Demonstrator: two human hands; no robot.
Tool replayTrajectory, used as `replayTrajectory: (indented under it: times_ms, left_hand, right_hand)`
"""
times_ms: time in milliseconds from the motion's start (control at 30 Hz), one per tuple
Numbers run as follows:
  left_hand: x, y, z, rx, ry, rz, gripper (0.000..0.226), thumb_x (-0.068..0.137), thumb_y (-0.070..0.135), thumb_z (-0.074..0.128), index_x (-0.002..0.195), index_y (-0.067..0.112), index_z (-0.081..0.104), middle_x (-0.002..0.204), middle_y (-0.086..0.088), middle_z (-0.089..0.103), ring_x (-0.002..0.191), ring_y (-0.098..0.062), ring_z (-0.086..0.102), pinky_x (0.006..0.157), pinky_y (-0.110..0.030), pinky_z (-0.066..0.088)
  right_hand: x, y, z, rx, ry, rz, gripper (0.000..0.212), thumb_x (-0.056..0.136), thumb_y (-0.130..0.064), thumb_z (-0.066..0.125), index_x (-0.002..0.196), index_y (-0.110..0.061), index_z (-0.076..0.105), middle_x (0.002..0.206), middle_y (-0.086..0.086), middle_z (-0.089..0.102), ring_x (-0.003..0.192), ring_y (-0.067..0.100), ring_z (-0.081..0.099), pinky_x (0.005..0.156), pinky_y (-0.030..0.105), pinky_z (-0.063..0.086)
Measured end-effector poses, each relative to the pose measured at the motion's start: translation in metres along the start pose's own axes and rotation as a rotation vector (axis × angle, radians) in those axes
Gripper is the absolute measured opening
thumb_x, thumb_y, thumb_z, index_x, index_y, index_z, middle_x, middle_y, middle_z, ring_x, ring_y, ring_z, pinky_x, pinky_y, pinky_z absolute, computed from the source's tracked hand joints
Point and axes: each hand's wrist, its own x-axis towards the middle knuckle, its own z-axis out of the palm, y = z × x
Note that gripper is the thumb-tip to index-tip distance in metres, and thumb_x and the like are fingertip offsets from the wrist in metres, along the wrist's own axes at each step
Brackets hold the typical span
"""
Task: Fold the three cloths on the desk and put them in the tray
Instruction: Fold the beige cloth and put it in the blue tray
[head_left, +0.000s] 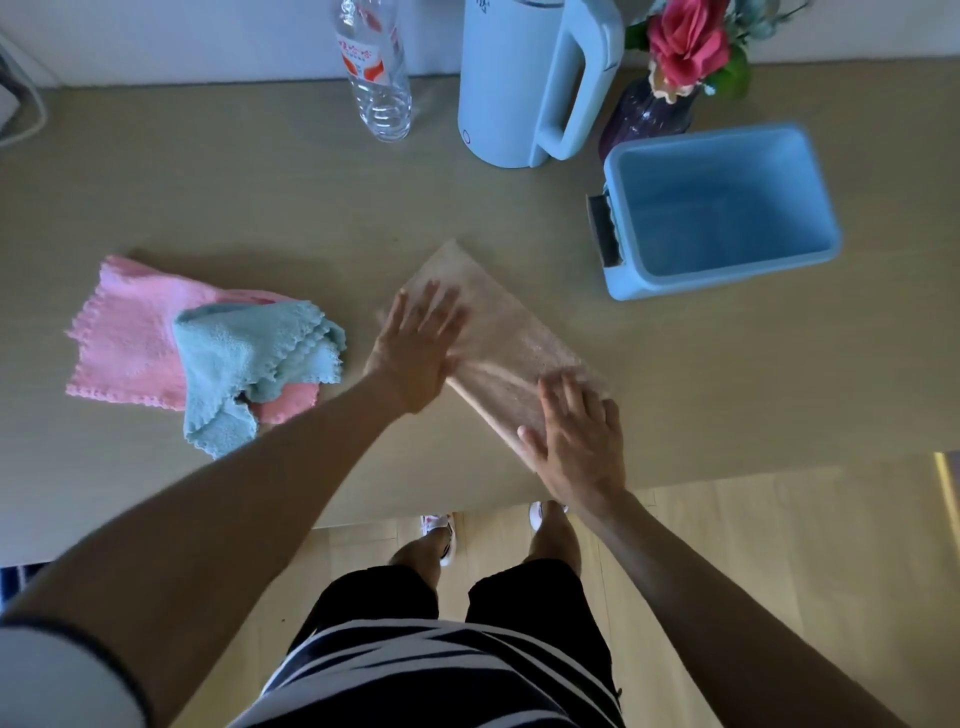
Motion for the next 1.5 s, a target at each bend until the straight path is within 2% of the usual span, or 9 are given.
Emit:
replayTrajectory:
  times_ms: [200,367,567,700,833,967,1233,1333,1500]
  left_hand:
    - [0.001,0.002,-0.031,0.055,0.098,0.188,0.058,0.089,0.007,0.051,0.146,0.015,0.044,0.162,-0.015,0.028,0.151,-0.033,0.025,0.124,-0.048,0.021]
    - [-0.056,0.012,-0.004,-0.091,0.081,0.462,0.035,0.090,0.024,0.065,0.124,0.017,0.063,0.137,-0.010,0.058,0.126,-0.026,0.055,0.097,-0.042,0.054]
    - [-0.076,0.011,0.001,-0.170,0.000,0.421,0.075,0.090,0.072,0.042,0.144,0.021,0.043,0.156,-0.008,0.042,0.145,-0.025,0.037,0.117,-0.051,0.033]
    - [-0.089,0.005,-0.010,-0.263,-0.104,0.409,0.113,0.070,0.096,0.036,0.153,0.021,0.033,0.160,0.007,0.030,0.153,-0.014,0.021,0.125,-0.052,0.007]
    - [-0.096,0.020,-0.015,-0.606,0.061,0.156,0.046,0.085,0.048,0.065,0.113,0.012,0.068,0.110,-0.009,0.074,0.099,-0.027,0.068,0.092,-0.042,0.050]
    - [-0.088,0.036,-0.023,-0.885,0.016,-0.191,0.035,0.093,0.035,0.066,0.075,0.006,0.061,0.059,-0.009,0.060,0.051,-0.026,0.051,0.053,-0.029,0.031]
    - [-0.069,0.038,-0.024,-1.066,-0.109,-0.412,0.043,0.096,0.034,0.062,0.071,0.001,0.050,0.058,-0.003,0.045,0.049,-0.016,0.039,0.047,-0.027,0.029]
    - [-0.063,0.034,-0.024,-1.112,-0.108,-0.450,0.038,0.096,0.032,0.059,0.069,0.008,0.050,0.058,-0.001,0.045,0.051,-0.018,0.041,0.053,-0.028,0.032]
    - [-0.052,0.029,-0.023,-1.119,-0.072,-0.471,0.031,0.090,0.031,0.068,0.073,0.012,0.052,0.053,0.007,0.051,0.045,-0.017,0.043,0.046,-0.028,0.034]
  right_hand:
    - [-0.014,-0.017,0.003,0.212,-0.093,-0.298,0.048,0.086,-0.038,0.064,0.131,-0.023,0.057,0.128,-0.001,0.055,0.116,0.018,0.056,0.099,0.037,0.043]
    - [-0.012,-0.001,0.016,0.188,-0.108,-0.422,0.059,0.071,-0.030,0.074,0.127,-0.029,0.057,0.127,-0.004,0.047,0.121,0.018,0.046,0.103,0.036,0.041]
    - [0.002,-0.005,0.015,0.225,-0.016,-0.393,0.018,0.081,-0.023,0.073,0.099,-0.024,0.070,0.106,-0.006,0.056,0.103,0.017,0.055,0.093,0.035,0.043]
    - [0.018,-0.008,-0.015,0.685,-0.224,-0.212,0.010,0.089,-0.020,0.071,0.088,-0.030,0.068,0.083,-0.015,0.068,0.077,-0.001,0.061,0.074,0.024,0.044]
    - [0.023,0.001,-0.035,0.977,-0.467,-0.142,0.019,0.098,-0.023,0.060,0.079,-0.021,0.058,0.064,-0.017,0.052,0.058,-0.002,0.045,0.059,0.018,0.034]
    - [0.020,0.005,-0.034,1.133,-0.511,-0.095,0.022,0.082,-0.042,0.072,0.097,-0.030,0.061,0.074,-0.024,0.059,0.069,-0.006,0.052,0.066,0.012,0.040]
    - [0.021,0.002,-0.022,1.293,-0.331,-0.013,0.022,0.089,-0.006,0.066,0.110,-0.013,0.065,0.116,-0.012,0.073,0.116,0.016,0.067,0.084,0.020,0.050]
    - [0.031,0.001,-0.021,1.122,-0.122,0.095,0.016,0.096,-0.017,0.063,0.081,-0.024,0.063,0.060,-0.015,0.052,0.052,0.002,0.047,0.052,0.022,0.036]
    - [0.051,-0.002,-0.017,1.024,-0.077,0.229,0.035,0.100,-0.023,0.058,0.070,-0.011,0.044,0.058,-0.002,0.038,0.051,0.011,0.032,0.050,0.028,0.028]
